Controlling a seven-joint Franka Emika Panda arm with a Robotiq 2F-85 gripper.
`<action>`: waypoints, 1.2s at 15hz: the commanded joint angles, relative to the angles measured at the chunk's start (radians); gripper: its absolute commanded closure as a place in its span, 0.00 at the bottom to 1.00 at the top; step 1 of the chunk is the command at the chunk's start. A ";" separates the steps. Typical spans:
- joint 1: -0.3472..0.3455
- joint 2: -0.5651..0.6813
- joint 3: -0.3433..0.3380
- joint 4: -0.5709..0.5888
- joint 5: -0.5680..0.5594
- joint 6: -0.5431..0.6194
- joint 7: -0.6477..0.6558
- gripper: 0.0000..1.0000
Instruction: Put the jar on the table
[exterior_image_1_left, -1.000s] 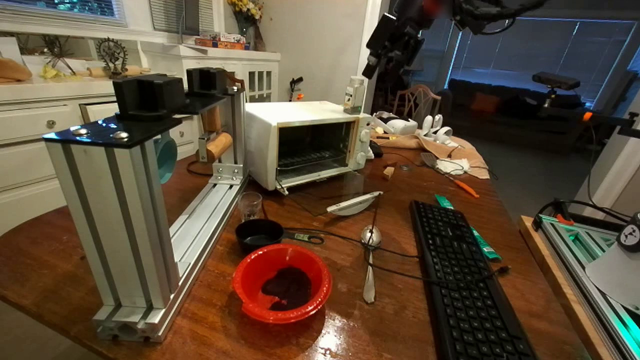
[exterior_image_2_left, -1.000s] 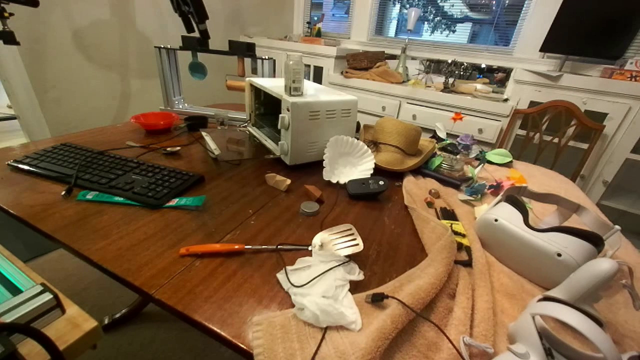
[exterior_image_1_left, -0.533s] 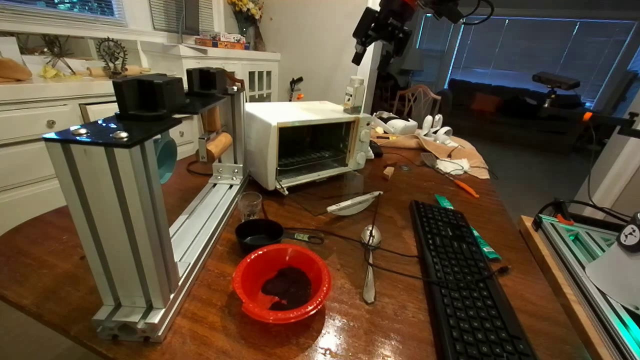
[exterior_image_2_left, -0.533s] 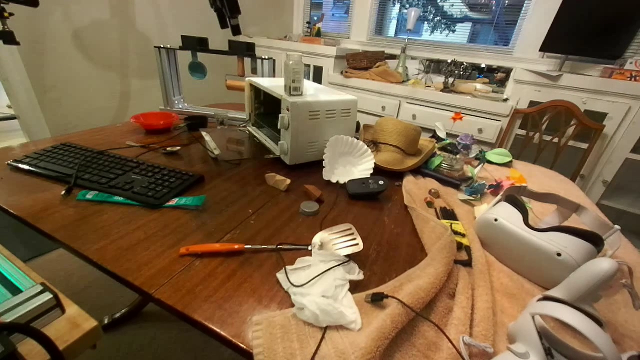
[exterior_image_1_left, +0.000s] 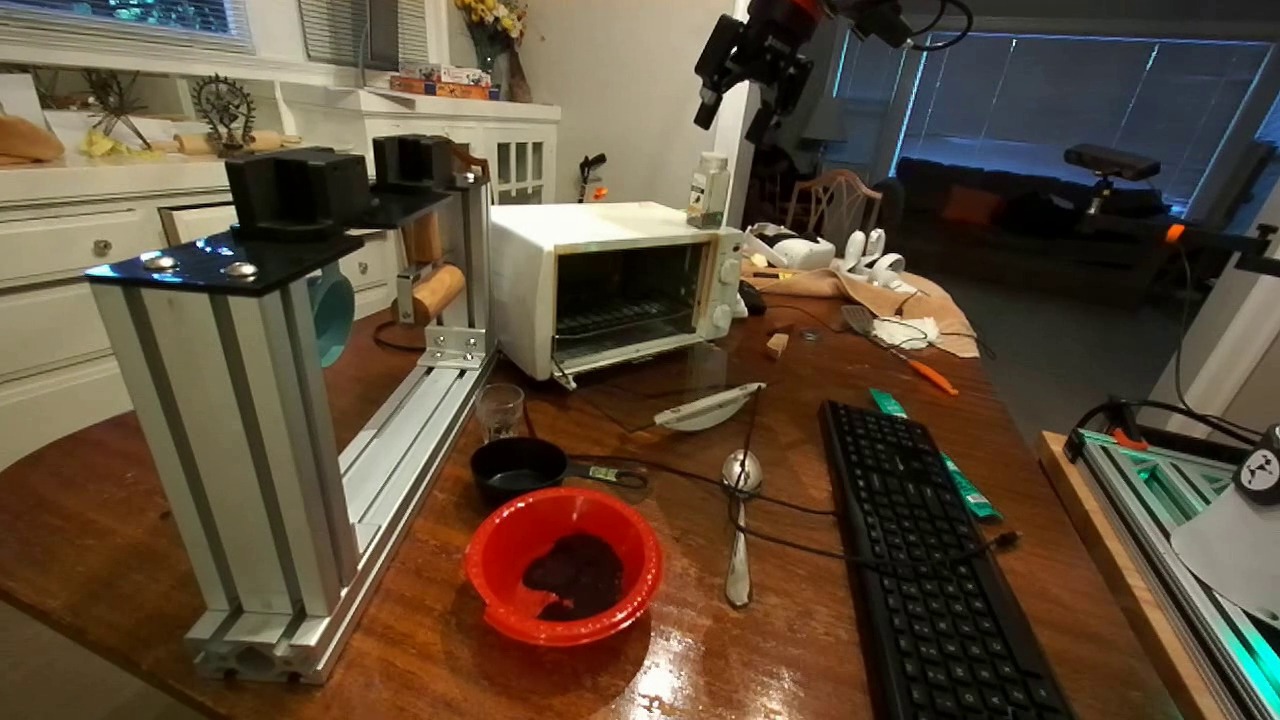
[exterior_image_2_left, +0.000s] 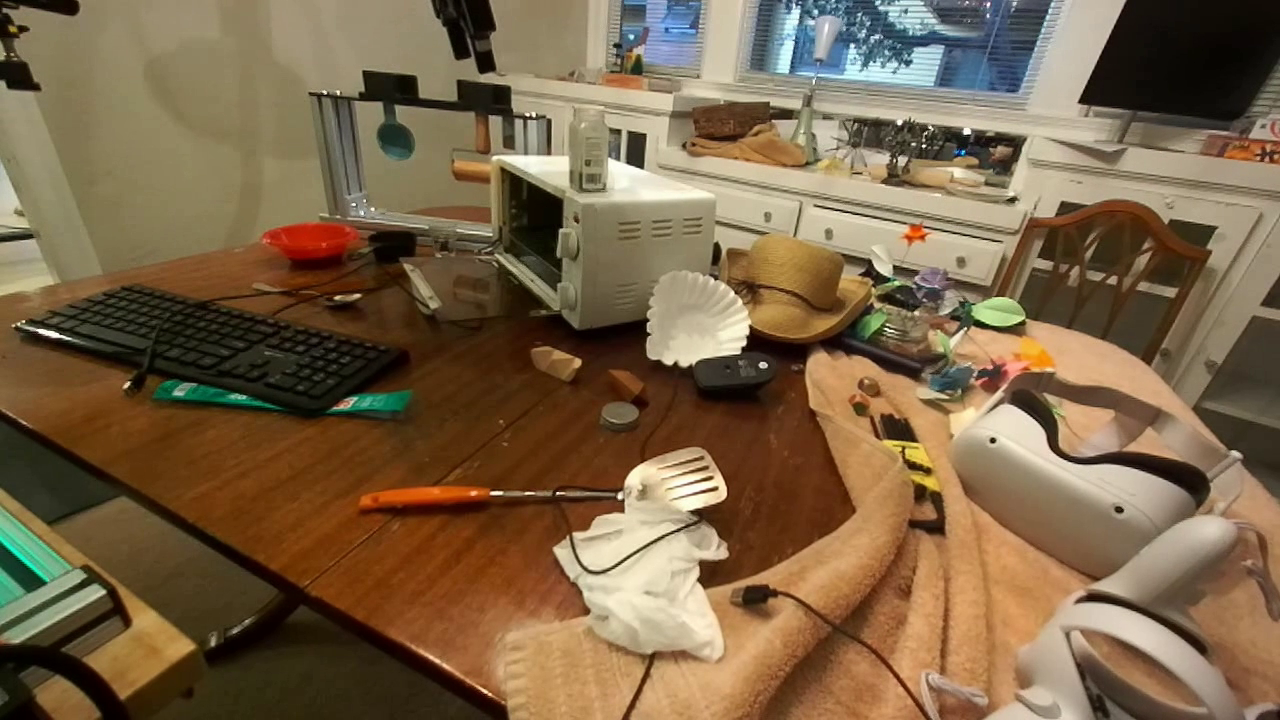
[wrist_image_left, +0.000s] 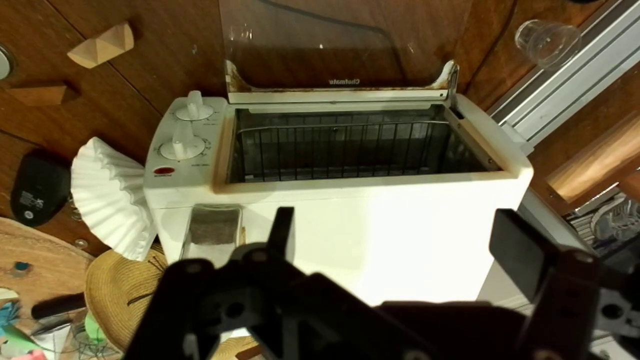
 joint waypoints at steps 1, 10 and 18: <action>-0.001 0.089 -0.025 0.109 0.008 -0.026 0.049 0.00; -0.033 0.294 -0.115 0.424 0.015 -0.267 0.047 0.00; -0.076 0.406 -0.141 0.581 0.050 -0.432 -0.002 0.00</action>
